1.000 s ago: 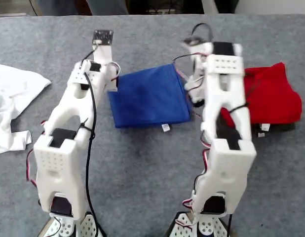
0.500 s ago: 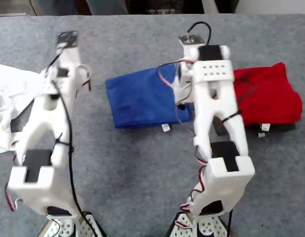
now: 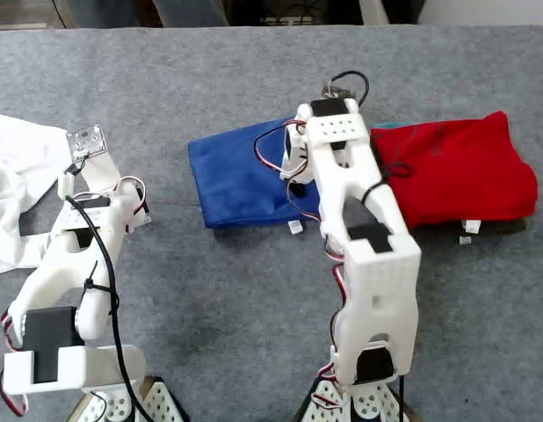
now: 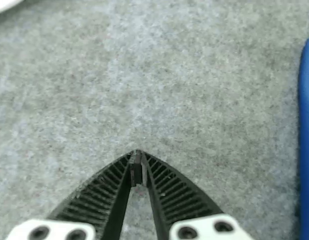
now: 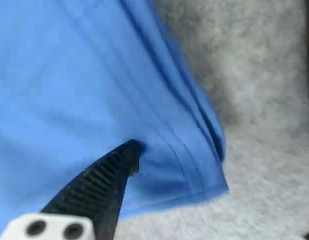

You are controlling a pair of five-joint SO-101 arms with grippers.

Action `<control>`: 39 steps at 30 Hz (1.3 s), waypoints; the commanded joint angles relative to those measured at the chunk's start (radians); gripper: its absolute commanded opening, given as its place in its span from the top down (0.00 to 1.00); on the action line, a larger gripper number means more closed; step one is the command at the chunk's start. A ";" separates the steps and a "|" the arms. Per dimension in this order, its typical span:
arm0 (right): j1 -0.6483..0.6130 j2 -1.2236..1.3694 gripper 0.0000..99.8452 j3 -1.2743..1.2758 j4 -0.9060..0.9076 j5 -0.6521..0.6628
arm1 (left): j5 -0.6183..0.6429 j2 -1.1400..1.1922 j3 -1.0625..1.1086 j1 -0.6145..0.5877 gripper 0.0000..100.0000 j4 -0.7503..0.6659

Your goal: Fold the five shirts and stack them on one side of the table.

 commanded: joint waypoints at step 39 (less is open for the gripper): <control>0.043 0.174 0.99 -0.058 0.011 0.051 | 0.077 0.776 -1.474 0.197 0.79 0.741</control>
